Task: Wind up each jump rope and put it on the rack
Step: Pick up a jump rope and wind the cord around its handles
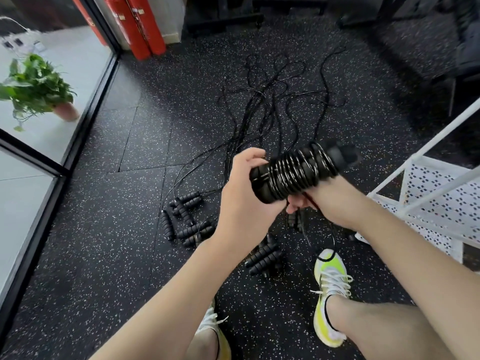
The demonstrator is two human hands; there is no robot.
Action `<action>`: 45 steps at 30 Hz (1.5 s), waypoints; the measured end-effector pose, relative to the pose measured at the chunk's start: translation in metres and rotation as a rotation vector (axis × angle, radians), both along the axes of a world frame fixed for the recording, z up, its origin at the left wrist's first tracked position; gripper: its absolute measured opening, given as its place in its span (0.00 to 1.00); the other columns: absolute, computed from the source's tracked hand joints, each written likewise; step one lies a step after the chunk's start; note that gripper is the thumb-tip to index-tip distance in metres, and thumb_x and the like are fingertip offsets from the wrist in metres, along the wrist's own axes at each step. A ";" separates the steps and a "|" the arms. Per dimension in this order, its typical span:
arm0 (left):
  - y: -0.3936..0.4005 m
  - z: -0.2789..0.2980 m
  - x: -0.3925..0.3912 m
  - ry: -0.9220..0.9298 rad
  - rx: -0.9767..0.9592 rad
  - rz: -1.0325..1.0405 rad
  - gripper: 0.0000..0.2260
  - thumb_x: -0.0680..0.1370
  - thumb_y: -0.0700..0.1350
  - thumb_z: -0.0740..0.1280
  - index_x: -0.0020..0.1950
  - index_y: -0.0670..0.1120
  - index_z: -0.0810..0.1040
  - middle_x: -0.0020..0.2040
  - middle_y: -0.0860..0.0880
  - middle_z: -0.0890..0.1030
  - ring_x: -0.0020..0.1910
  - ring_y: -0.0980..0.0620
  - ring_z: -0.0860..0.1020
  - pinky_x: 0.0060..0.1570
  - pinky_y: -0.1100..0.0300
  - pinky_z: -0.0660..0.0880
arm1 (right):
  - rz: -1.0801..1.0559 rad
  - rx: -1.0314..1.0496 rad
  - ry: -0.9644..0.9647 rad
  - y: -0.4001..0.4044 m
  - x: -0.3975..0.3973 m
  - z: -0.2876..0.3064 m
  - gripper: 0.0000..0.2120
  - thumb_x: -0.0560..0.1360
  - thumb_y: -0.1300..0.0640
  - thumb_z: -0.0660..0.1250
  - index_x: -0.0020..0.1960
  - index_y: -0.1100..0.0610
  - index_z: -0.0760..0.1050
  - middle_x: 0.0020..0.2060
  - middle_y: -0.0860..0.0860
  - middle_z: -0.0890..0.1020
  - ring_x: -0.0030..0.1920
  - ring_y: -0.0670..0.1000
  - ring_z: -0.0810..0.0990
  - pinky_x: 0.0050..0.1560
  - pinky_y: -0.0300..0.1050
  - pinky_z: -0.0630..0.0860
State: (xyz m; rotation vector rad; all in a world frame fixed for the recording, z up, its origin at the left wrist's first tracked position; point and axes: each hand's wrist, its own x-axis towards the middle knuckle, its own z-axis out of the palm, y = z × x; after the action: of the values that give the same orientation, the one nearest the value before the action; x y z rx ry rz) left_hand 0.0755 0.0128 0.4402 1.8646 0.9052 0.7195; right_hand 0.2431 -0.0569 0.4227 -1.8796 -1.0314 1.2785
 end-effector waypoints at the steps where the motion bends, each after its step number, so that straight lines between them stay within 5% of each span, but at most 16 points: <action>1: 0.003 -0.001 0.002 0.014 -0.024 0.050 0.34 0.69 0.34 0.78 0.69 0.51 0.67 0.54 0.58 0.79 0.53 0.66 0.77 0.50 0.75 0.70 | -0.044 0.086 0.065 0.001 -0.012 0.004 0.15 0.84 0.64 0.56 0.40 0.58 0.70 0.29 0.49 0.72 0.36 0.54 0.73 0.33 0.39 0.77; 6: 0.020 -0.017 0.008 0.205 0.019 0.153 0.38 0.73 0.36 0.75 0.77 0.51 0.61 0.63 0.51 0.74 0.62 0.55 0.70 0.54 0.72 0.65 | 0.033 0.121 -0.124 0.007 -0.050 -0.003 0.12 0.84 0.59 0.54 0.45 0.50 0.70 0.30 0.49 0.75 0.25 0.54 0.75 0.29 0.49 0.78; 9: 0.021 -0.022 0.008 0.400 0.180 0.070 0.40 0.77 0.36 0.72 0.82 0.44 0.53 0.71 0.47 0.67 0.70 0.51 0.60 0.68 0.62 0.57 | 0.060 0.101 -0.190 0.007 -0.050 0.005 0.12 0.84 0.57 0.55 0.43 0.54 0.70 0.24 0.48 0.73 0.22 0.51 0.75 0.30 0.47 0.73; 13: 0.015 -0.027 0.006 0.449 0.405 0.057 0.41 0.72 0.30 0.69 0.81 0.35 0.52 0.71 0.39 0.64 0.66 0.44 0.59 0.73 0.47 0.58 | -0.112 0.095 0.085 0.008 -0.053 0.007 0.11 0.82 0.55 0.62 0.42 0.55 0.69 0.28 0.48 0.67 0.25 0.47 0.66 0.25 0.43 0.66; 16: 0.004 -0.030 0.008 0.435 0.436 -0.006 0.46 0.68 0.38 0.71 0.81 0.35 0.52 0.72 0.37 0.61 0.69 0.38 0.58 0.74 0.44 0.54 | -0.300 0.096 0.433 0.009 -0.050 0.009 0.09 0.80 0.54 0.65 0.43 0.54 0.70 0.29 0.47 0.65 0.25 0.45 0.60 0.24 0.40 0.55; 18: -0.001 -0.028 0.008 0.379 0.404 -0.101 0.45 0.67 0.43 0.67 0.82 0.38 0.52 0.73 0.41 0.58 0.72 0.39 0.56 0.75 0.45 0.53 | -0.362 0.117 0.581 0.007 -0.041 0.010 0.16 0.77 0.45 0.70 0.38 0.51 0.68 0.28 0.46 0.62 0.25 0.45 0.56 0.26 0.41 0.51; 22: -0.001 -0.012 -0.001 0.044 -0.016 -0.216 0.34 0.72 0.43 0.66 0.79 0.48 0.64 0.71 0.48 0.65 0.72 0.57 0.65 0.70 0.67 0.62 | -0.372 0.174 0.419 -0.001 -0.029 0.012 0.22 0.68 0.37 0.72 0.41 0.51 0.65 0.27 0.45 0.61 0.27 0.45 0.57 0.27 0.43 0.50; 25: 0.009 -0.007 -0.001 -0.138 -0.273 -0.133 0.22 0.75 0.48 0.71 0.68 0.55 0.72 0.65 0.50 0.78 0.61 0.57 0.78 0.63 0.58 0.74 | -0.315 0.220 0.457 -0.001 -0.025 0.011 0.20 0.68 0.40 0.71 0.42 0.53 0.66 0.27 0.45 0.62 0.27 0.45 0.57 0.28 0.43 0.51; 27: 0.015 -0.010 -0.002 -0.120 -0.376 -0.171 0.26 0.75 0.50 0.73 0.72 0.56 0.70 0.65 0.51 0.80 0.62 0.53 0.80 0.66 0.48 0.75 | -0.283 0.206 0.462 0.002 -0.023 0.013 0.19 0.70 0.40 0.70 0.41 0.53 0.67 0.27 0.45 0.63 0.27 0.45 0.57 0.28 0.43 0.52; 32: 0.017 -0.017 -0.002 0.061 -0.211 -0.154 0.23 0.78 0.48 0.72 0.72 0.54 0.73 0.60 0.56 0.83 0.61 0.56 0.80 0.65 0.48 0.76 | -0.186 0.124 0.423 0.004 -0.024 0.019 0.18 0.75 0.41 0.67 0.45 0.57 0.73 0.30 0.46 0.68 0.28 0.45 0.64 0.27 0.41 0.64; 37: 0.012 -0.021 0.001 0.142 -0.113 -0.052 0.24 0.80 0.42 0.70 0.75 0.55 0.71 0.54 0.60 0.83 0.49 0.66 0.80 0.46 0.74 0.72 | -0.205 0.070 0.352 0.003 -0.034 0.025 0.15 0.82 0.47 0.64 0.48 0.59 0.79 0.36 0.49 0.80 0.33 0.47 0.77 0.32 0.45 0.77; 41: 0.012 -0.024 0.002 0.145 -0.074 -0.020 0.27 0.80 0.39 0.67 0.78 0.54 0.68 0.59 0.53 0.83 0.51 0.57 0.82 0.45 0.71 0.73 | -0.237 0.076 0.316 -0.004 -0.038 0.045 0.12 0.82 0.57 0.64 0.43 0.61 0.79 0.43 0.55 0.85 0.43 0.51 0.86 0.49 0.45 0.84; 43: 0.014 -0.026 0.002 0.154 -0.053 0.001 0.27 0.80 0.38 0.67 0.78 0.53 0.67 0.61 0.52 0.83 0.55 0.54 0.81 0.48 0.73 0.72 | -0.184 0.108 0.064 -0.011 -0.041 0.051 0.14 0.80 0.54 0.65 0.37 0.58 0.72 0.41 0.58 0.85 0.47 0.55 0.86 0.55 0.53 0.83; 45: 0.014 -0.026 0.003 0.171 -0.021 0.003 0.27 0.81 0.38 0.67 0.78 0.53 0.67 0.62 0.52 0.83 0.57 0.56 0.80 0.49 0.80 0.68 | -0.058 0.076 -0.324 -0.016 -0.047 0.053 0.10 0.78 0.50 0.64 0.43 0.56 0.73 0.37 0.52 0.83 0.40 0.54 0.83 0.48 0.54 0.80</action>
State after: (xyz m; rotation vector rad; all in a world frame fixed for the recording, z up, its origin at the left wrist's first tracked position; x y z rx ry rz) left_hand 0.0782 0.0270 0.4142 1.9279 1.0196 0.5563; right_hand 0.1959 -0.0727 0.4759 -2.0844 -1.1604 0.9057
